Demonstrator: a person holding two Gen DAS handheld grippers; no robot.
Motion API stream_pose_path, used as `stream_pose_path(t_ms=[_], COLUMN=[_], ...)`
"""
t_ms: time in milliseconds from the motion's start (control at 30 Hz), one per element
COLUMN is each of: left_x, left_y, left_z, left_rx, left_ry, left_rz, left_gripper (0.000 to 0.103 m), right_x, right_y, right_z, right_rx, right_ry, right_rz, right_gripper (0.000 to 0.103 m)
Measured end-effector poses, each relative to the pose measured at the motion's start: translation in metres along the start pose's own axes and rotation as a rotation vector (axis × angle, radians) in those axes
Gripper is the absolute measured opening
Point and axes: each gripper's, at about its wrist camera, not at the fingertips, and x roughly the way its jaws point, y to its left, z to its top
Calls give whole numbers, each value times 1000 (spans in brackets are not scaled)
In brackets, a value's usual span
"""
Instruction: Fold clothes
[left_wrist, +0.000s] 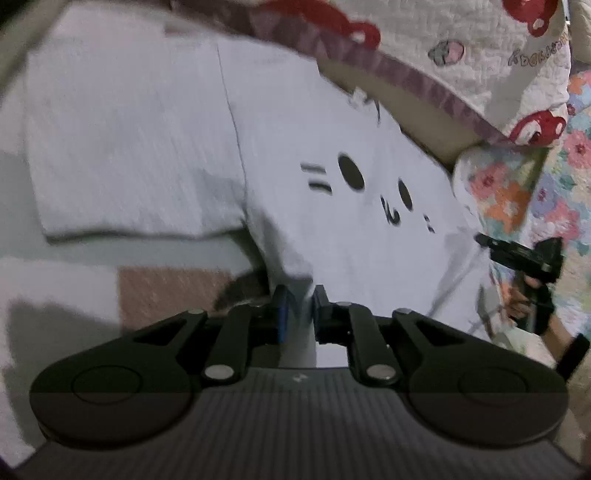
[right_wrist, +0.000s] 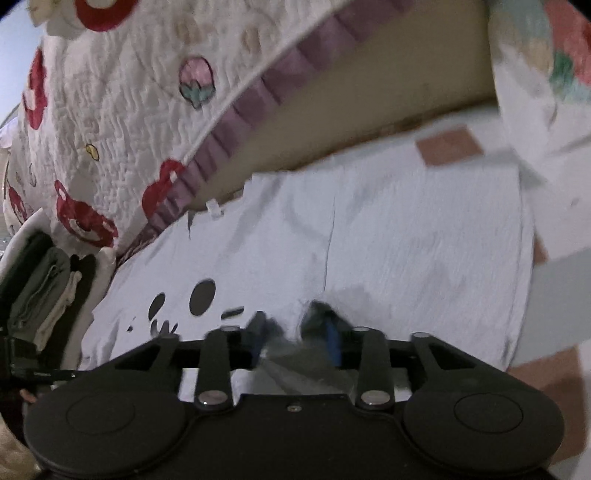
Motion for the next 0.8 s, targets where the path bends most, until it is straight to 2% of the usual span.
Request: stream_pose_path(t_ms=[67,167,200,233,267,333,400,500,567,633,733,800], left_x=[5,8,9,10,9,1,-17,-44,-51,-46,-35,-33], left_y=[-1,-8,-12,-16,-20,-17,-9,4,12,18,29,33], left_z=[-1,4,7,9,12,20,29,37,36,33,25,18], left_rx=[-3,-8,4,32,52,-2,-91,-200,-239,-234,-255,-254], left_ry=[40,77,79,70,56,-1,-109,-282,-344,-343,-305,-307], left_rz=[-4,15,28,51,68,30,-56,-182,-191,-124,-72,-56], left_gripper=[16,16,14,5,2,2,2,2,2,2,2,3], right_x=[7,16,20,23,26,28,21,4,-2,1,10,11], right_y=[3,8,9,16,24,37,44,38,31,22,15,15], right_z=[-4,-10,-12,-12,-12,-4,10,32,41,47,43,36], right_rx=[-12,-31,-37,-80,-138,-220,-230,-126,-64,-26,-20,-19], right_ry=[39,98,118,137,142,124,69,-50,-109,-101,-29,0], right_rz=[16,39,47,39,33,58,109,199,215,175,115,115], right_gripper=[45,46,46,46,45,7,7,4,3,3,6,9])
